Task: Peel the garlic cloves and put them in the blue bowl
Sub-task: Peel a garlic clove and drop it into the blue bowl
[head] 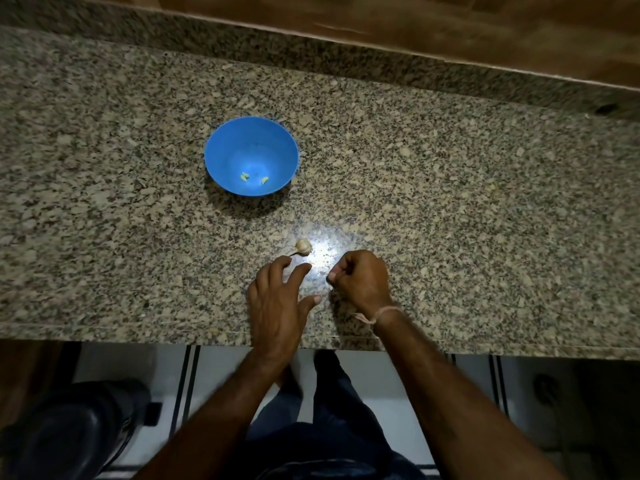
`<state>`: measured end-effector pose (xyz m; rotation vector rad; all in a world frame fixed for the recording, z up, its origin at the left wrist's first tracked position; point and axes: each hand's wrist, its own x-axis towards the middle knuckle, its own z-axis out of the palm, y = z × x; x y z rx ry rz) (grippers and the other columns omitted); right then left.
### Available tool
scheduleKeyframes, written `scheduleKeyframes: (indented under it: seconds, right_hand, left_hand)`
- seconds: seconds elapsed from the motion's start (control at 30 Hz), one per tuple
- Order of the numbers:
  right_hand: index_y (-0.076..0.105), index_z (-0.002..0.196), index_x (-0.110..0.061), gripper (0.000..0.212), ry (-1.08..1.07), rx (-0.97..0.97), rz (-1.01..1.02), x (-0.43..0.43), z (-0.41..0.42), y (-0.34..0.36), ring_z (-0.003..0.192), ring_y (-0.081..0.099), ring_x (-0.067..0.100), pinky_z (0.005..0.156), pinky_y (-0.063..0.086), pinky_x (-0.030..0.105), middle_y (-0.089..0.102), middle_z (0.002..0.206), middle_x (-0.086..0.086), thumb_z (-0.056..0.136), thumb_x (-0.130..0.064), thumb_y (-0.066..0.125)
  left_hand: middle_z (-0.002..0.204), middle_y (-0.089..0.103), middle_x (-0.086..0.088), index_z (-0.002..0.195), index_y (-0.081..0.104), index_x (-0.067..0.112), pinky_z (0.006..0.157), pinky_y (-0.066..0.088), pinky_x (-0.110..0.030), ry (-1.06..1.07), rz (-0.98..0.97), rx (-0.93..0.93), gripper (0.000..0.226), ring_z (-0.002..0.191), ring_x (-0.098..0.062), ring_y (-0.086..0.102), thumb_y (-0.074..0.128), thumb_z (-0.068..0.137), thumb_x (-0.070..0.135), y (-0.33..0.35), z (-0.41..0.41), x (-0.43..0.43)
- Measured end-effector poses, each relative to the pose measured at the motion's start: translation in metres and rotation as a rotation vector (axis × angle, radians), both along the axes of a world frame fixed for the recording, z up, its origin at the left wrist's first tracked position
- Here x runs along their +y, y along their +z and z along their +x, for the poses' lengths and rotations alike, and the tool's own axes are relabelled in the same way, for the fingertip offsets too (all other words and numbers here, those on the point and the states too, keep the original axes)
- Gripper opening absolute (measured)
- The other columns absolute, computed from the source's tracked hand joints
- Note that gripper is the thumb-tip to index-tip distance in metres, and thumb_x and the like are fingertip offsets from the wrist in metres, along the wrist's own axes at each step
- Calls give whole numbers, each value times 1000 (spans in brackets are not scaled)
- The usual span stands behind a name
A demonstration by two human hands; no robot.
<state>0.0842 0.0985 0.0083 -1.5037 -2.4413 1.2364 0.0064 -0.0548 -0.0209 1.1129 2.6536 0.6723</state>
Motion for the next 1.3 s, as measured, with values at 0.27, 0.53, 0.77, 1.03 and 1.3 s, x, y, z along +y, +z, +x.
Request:
scheduleKeyframes:
  seconds: [0.27, 0.53, 0.77, 1.03, 1.3]
  right_hand:
    - [61, 59, -24, 30, 42, -89, 88, -5, -5, -1, 68, 67, 13, 63, 54, 31, 68, 66, -10, 79, -11, 79]
    - [63, 67, -22, 23, 48, -137, 182, -9, -8, -2, 70, 67, 15, 62, 54, 32, 69, 70, -8, 85, -14, 75]
    - [71, 89, 8, 19, -328, 444, -647, -19, 25, 14, 65, 64, 24, 68, 58, 39, 69, 72, 16, 95, -10, 75]
    - [76, 86, -5, 14, -456, 587, -853, -29, 23, 31, 62, 65, 18, 62, 62, 33, 70, 78, 15, 98, -12, 72]
    - [77, 83, -9, 15, -429, 660, -755, -33, 25, 21, 85, 66, 41, 88, 49, 77, 70, 83, 27, 92, -21, 79]
  left_hand:
    - [144, 50, -2, 136, 63, 30, 98, 43, -49, 5, -8, 10, 57, 129, -28, 45, 80, 84, 47, -1, 1, 0]
    - [143, 52, -1, 133, 65, 29, 100, 43, -49, 17, -23, -32, 55, 131, -26, 42, 83, 83, 42, 10, 2, 3]
    - [91, 75, 17, 96, 76, 32, 81, 60, -42, 179, 328, -642, 9, 88, 1, 69, 75, 93, 23, 33, 4, 15]
    - [86, 78, 7, 95, 79, 26, 79, 63, -48, 264, 468, -772, 9, 83, -14, 76, 73, 95, 19, 49, 11, 20]
    - [76, 73, 17, 92, 78, 26, 61, 53, -15, 235, 415, -562, 11, 72, 1, 69, 73, 93, 16, 69, 16, 26]
